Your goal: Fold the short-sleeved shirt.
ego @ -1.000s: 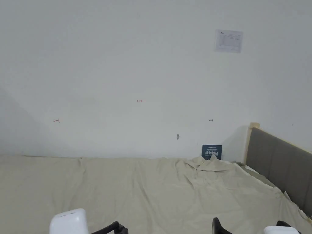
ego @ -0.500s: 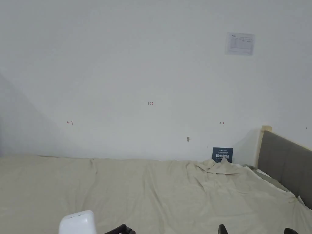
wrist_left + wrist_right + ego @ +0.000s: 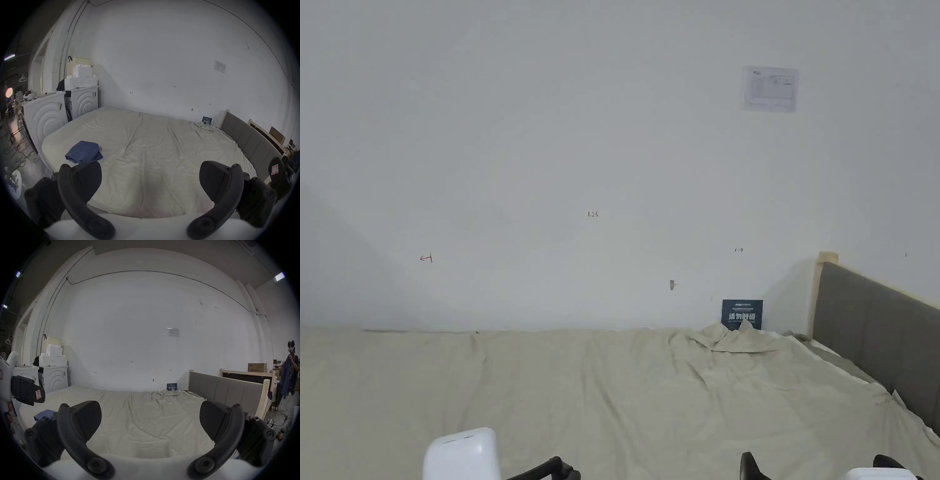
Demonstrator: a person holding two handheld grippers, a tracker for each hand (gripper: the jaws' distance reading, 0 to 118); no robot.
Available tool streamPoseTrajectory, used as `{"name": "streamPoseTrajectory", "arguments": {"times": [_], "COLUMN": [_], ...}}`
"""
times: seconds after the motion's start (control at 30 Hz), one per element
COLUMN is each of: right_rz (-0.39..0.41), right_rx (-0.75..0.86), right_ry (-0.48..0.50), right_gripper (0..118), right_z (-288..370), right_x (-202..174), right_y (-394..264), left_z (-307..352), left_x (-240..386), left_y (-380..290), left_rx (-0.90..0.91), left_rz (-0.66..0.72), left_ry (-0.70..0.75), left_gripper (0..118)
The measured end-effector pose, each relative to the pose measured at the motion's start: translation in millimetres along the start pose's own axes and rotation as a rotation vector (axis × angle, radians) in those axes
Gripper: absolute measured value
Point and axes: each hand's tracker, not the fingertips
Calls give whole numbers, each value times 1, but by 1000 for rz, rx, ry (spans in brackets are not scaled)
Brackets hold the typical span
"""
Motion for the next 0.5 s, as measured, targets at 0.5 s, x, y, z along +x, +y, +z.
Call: {"name": "streamPoseTrajectory", "arguments": {"times": [0.5], "right_rz": [-10], "right_rx": [-13], "right_ry": [-16], "right_gripper": [118], "right_z": [0], "right_x": [9], "right_y": [0], "left_z": [3], "left_x": [13], "left_y": [1], "left_rx": [9], "left_rz": [-18], "left_ry": [-30], "left_gripper": [118]}}
